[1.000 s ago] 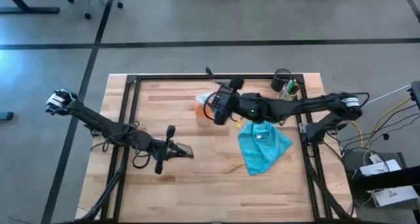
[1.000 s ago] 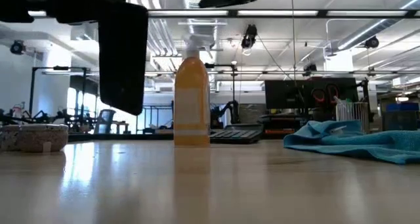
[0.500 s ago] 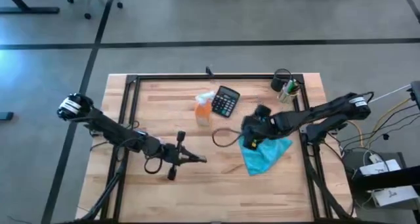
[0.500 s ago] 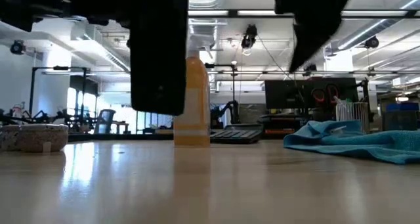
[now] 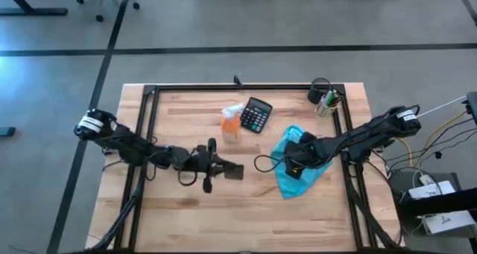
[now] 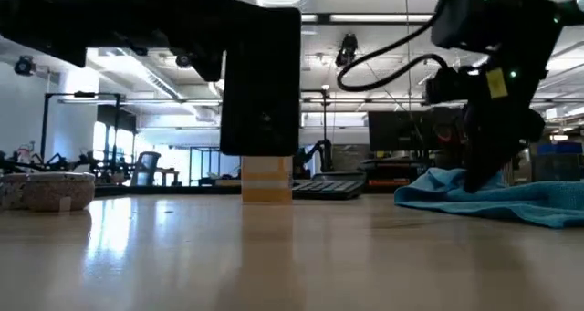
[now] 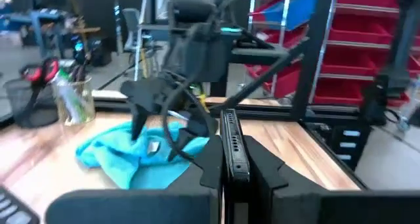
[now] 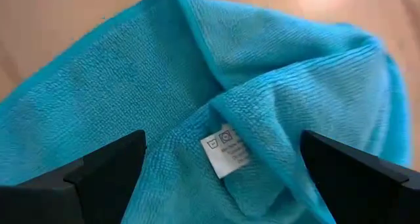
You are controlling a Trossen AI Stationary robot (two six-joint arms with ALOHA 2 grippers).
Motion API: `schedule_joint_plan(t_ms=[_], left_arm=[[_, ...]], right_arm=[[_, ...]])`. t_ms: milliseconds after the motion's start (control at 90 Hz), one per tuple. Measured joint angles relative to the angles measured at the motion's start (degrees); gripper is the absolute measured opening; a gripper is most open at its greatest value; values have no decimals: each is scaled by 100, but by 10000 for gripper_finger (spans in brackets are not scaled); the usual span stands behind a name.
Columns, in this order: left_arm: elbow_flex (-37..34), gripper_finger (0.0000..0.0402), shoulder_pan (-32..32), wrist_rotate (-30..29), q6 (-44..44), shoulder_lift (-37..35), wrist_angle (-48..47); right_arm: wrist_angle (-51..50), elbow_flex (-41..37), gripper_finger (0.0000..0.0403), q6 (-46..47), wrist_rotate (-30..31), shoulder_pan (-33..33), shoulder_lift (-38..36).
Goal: Apply microfiber cloth
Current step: Wipe the front and back of the black cellphone with the blue microfiber cloth
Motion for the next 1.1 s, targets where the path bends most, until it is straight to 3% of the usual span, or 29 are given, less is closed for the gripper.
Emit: schedule_joint_plan(t_ms=[144,333,456,600,689,800,967,1100], left_arm=[[23,11,99,-31,92,-135,6],[19,11,97,-20,209,-375,-257],[14,11,99,7,78,-339,-270],[9,11,97,23,61,-203,-313],[9,11,98,18,110,-161,-301],[9,11,99,-98,281,-131,-321],[3,11,133,-149,411,-64,-235],[1,11,162,-153,361,238,335]], right_arm=[[1315,-437,385,15,-147,26,133],[4162,-611,385,-365,-120,177,1019],[5446,-206,385,-652,-163,195,2024],[6243,728,385,-1055,-402,242,3010],[6045,1268,385,-1463,-648,333,3184],[5086,1796,385,-1831,-731,458,2978],[3302,2230,385,-1717,-555,623,2457],[2586,2380,385,-1592,-295,818,1982]])
